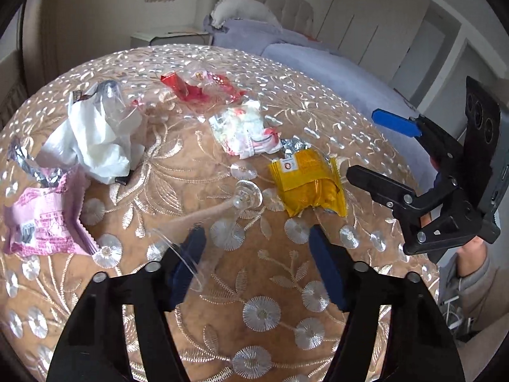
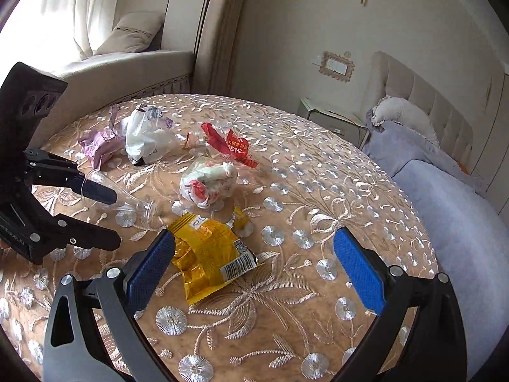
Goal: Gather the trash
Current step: 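Grasp the clear plastic cup with the left tool while the right tool grasps the yellow snack bag, then carry cup and yellow bag to the bin and open the left tool over it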
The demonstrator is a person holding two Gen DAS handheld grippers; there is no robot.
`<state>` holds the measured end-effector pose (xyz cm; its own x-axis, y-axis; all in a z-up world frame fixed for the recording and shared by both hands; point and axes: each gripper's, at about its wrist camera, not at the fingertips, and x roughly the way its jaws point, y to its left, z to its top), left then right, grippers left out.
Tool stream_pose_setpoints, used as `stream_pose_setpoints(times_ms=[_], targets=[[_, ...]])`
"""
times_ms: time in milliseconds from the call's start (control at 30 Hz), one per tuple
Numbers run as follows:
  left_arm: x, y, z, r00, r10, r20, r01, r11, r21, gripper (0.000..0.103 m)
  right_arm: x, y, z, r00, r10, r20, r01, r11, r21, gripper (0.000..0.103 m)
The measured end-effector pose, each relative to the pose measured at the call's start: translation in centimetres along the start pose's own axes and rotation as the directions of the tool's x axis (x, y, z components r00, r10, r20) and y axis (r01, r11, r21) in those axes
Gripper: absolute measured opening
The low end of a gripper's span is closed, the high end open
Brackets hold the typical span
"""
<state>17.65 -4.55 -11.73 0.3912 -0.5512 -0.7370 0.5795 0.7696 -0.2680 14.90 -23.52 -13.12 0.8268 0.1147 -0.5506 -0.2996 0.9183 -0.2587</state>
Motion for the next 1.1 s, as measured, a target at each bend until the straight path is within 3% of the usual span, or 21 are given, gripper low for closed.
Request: stream_pose_setpoints(times_ms=[67, 100, 233, 467, 533, 567, 600, 667, 867, 1100], targets=[[0.4, -0.3, 0.4, 0.999, 0.03, -0.015, -0.03, 0.999, 0.017, 0.039, 0.8, 0.1, 0.1, 1.0, 0.009, -0.016, -0.01, 1.0, -0.025, 0.099], [0.6, -0.3, 0.5, 0.998, 0.053, -0.021, -0.053, 0.998, 0.021, 0.018, 1.2, 0.1, 0.1, 0.999, 0.017, -0.029, -0.019, 0.999, -0.041, 0.099], [0.1, 0.0, 0.7, 0.994, 0.108, 0.016, -0.108, 0.994, -0.008, 0.008, 2.9, 0.6, 0.0, 0.994, 0.06, -0.088, -0.068, 0.993, -0.092, 0.099], [-1.9, -1.4, 0.8, 0.985, 0.141, 0.101, -0.141, 0.99, -0.006, 0.004, 5.0, 1.9, -0.2, 0.974, 0.131, -0.187, -0.161, 0.974, -0.158, 0.097], [-2.4, -1.6, 0.8, 0.984, 0.143, 0.108, -0.142, 0.99, -0.013, 0.004, 5.2, 2.2, -0.2, 0.964, 0.175, -0.201, -0.208, 0.966, -0.156, 0.078], [-2.5, -1.8, 0.8, 0.983, 0.144, 0.112, -0.143, 0.99, -0.016, 0.004, 5.3, 2.1, -0.1, 0.951, 0.221, -0.216, -0.252, 0.959, -0.127, 0.056], [-2.7, -1.9, 0.7, 0.982, 0.148, 0.117, -0.146, 0.989, -0.021, 0.004, 5.4, 1.9, 0.0, 0.936, 0.264, -0.233, -0.289, 0.953, -0.085, 0.044], [-3.0, -2.1, 0.5, 0.981, 0.155, 0.117, -0.153, 0.988, -0.027, 0.004, 5.3, 1.7, 0.0, 0.943, 0.248, -0.222, -0.268, 0.961, -0.066, 0.038], [-4.9, -3.9, -0.3, 0.969, 0.199, 0.149, -0.196, 0.98, -0.03, 0.004, 0.7, 0.8, 0.1, 0.965, 0.249, -0.087, -0.252, 0.967, -0.026, 0.037], [-6.5, -7.6, -0.9, 0.965, 0.178, 0.193, -0.186, 0.982, 0.021, 0.004, -5.1, 0.4, -0.2, 0.972, 0.236, 0.008, -0.236, 0.972, -0.011, 0.037]])
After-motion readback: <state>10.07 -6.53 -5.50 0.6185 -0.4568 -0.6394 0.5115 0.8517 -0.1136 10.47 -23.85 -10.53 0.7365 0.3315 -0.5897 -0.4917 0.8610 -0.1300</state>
